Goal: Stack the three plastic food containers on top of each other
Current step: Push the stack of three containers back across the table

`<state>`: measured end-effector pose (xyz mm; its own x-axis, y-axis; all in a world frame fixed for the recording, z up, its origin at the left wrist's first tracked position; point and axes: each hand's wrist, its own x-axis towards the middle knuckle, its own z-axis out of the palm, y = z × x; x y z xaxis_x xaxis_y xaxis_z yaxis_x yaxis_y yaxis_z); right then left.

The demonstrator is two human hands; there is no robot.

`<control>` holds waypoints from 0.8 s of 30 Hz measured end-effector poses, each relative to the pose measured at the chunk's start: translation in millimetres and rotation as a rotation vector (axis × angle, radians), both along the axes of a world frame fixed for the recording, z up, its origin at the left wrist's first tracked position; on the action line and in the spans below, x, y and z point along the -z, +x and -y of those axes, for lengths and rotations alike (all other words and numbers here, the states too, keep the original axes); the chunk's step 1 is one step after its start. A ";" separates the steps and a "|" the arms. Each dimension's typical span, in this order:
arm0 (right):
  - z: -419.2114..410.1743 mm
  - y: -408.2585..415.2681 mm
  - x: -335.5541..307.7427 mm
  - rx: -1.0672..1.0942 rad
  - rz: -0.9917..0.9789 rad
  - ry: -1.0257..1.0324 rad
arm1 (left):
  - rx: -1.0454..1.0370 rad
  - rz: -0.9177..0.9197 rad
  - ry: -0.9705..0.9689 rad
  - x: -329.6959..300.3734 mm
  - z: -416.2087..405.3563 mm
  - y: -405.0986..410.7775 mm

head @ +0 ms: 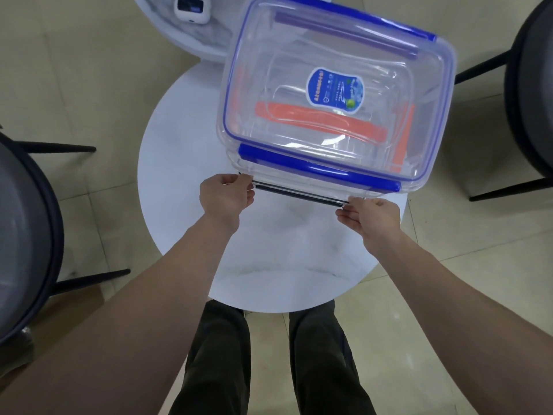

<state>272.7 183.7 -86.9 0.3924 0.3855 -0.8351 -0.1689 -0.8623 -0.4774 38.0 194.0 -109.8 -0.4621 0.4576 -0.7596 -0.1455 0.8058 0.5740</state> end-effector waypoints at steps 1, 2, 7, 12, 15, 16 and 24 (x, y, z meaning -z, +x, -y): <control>-1.9 0.8 -0.8 0.003 -0.005 0.004 | 0.013 0.007 -0.006 0.6 -3.5 -1.0; -4.0 1.4 -1.9 0.002 -0.003 0.003 | 0.026 0.016 -0.016 0.8 -7.3 -1.9; -14.9 5.3 -4.0 -0.013 0.018 -0.034 | 0.090 0.034 -0.016 1.8 -28.5 -3.4; -21.5 12.1 -2.3 0.002 0.012 -0.036 | 0.132 0.011 -0.007 2.0 -49.4 2.2; -27.4 15.1 -1.8 0.014 0.015 -0.043 | 0.163 -0.003 -0.008 2.1 -62.8 4.8; -30.2 15.6 -1.1 0.014 0.021 -0.048 | 0.168 -0.002 -0.002 2.3 -67.9 5.3; -44.4 20.4 -1.1 0.090 -0.028 -0.043 | 0.196 0.014 0.014 5.3 -97.1 12.2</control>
